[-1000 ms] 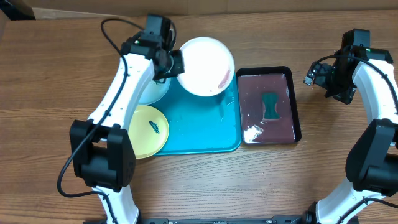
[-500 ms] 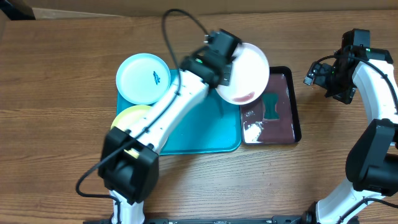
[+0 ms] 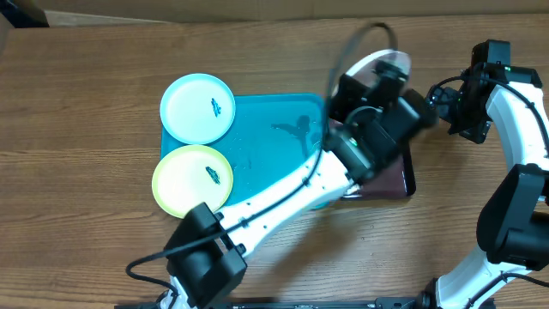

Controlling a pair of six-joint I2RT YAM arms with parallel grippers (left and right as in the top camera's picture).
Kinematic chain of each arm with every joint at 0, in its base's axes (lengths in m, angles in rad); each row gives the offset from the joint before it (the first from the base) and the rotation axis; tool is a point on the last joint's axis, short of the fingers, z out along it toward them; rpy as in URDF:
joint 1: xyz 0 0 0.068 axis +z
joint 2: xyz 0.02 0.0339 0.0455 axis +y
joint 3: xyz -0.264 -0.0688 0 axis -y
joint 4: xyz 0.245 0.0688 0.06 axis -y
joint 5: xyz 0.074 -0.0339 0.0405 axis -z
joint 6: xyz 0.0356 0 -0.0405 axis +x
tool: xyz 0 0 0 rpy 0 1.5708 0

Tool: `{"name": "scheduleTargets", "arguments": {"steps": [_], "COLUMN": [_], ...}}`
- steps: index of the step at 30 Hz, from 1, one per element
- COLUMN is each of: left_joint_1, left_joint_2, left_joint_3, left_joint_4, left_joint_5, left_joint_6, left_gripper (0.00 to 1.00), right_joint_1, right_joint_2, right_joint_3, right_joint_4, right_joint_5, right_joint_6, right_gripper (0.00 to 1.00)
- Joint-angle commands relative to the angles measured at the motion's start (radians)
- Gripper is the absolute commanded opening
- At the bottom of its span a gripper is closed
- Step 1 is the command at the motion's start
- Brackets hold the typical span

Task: Clean dirty plates on tray and stack at the side
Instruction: 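Lift the white plate by its rim with the left gripper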

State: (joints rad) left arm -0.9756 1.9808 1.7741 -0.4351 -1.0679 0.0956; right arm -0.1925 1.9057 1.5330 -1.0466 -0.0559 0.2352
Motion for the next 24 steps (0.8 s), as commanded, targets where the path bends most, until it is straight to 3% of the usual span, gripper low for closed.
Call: {"name": "scheduleTargets", "arguments": {"steps": [1, 8, 24], "left_joint_1": [-0.029, -0.042, -0.042], "left_joint_2": [-0.019, -0.019, -0.019], "left_joint_3": [0.031, 0.031, 0.031], "left_joint_4": [0.089, 0.222, 0.237], "left_joint_5": [-0.217, -0.252, -0.251], "left_joint_6": [0.231, 0.383, 0.353], "left_gripper": [0.04, 0.04, 0.04], "right_joint_1": [0.001, 0.001, 0.001], "right_joint_2": [-0.009, -0.009, -0.009], "right_joint_3": [0.018, 0.018, 0.018], "right_joint_4": [0.005, 0.005, 0.005], "right_joint_5": [-0.006, -0.006, -0.006], "right_joint_6": [0.005, 0.005, 0.005], "right_gripper": [1.00, 1.00, 1.00]}}
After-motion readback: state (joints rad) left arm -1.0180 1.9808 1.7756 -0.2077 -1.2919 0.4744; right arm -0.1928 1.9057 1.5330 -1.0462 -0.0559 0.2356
